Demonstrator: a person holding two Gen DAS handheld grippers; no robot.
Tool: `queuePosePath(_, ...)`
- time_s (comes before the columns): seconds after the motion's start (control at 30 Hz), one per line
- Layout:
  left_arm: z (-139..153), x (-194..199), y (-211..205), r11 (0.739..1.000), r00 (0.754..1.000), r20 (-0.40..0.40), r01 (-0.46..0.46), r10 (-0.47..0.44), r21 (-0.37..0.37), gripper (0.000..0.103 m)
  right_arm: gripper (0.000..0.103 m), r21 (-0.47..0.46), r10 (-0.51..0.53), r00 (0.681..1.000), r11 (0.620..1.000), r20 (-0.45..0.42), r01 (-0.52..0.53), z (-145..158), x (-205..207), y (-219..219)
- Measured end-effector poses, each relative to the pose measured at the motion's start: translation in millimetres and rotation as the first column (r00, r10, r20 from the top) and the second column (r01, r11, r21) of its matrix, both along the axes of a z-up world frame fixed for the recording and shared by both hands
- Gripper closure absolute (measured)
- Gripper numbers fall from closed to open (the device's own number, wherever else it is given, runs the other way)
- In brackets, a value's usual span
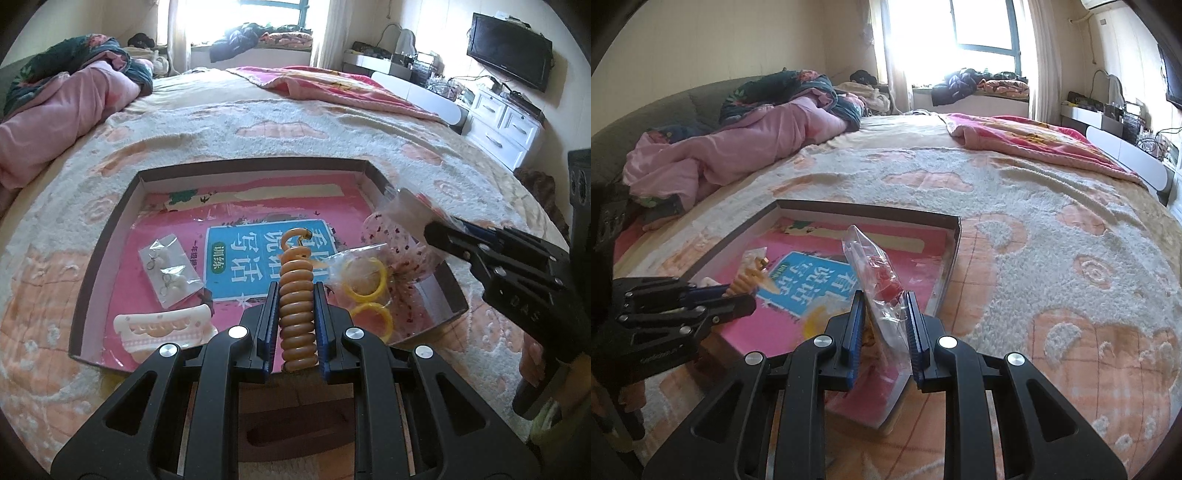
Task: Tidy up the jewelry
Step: 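Carry the coiled hair tie and clear bag into the box with both tools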
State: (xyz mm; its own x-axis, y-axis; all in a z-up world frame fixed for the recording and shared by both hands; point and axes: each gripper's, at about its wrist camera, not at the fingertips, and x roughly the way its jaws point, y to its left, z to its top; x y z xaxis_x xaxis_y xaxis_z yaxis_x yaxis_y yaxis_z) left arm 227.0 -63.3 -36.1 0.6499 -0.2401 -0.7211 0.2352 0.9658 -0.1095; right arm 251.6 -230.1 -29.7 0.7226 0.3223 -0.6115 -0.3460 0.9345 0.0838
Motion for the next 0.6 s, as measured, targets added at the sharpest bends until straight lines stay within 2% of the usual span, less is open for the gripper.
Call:
queuePosePath(0.27, -8.3, 10.5, -2.4, 1.0, 1.0, -0.025, -0.009, 0.009, 0.011, 0.092, 0.082, -0.028, -0.002, 1.0, 1.0, 0.022, 0.003, -5.8, 19.4, 6.7)
queuePosePath(0.6, -19.1, 17.3, -6.8, 1.0, 0.999, -0.047, -0.016, 0.017, 0.017, 0.092, 0.082, -0.033, 0.02, 0.999, 0.999, -0.031, -0.021, -22.7, 37.9, 19.2)
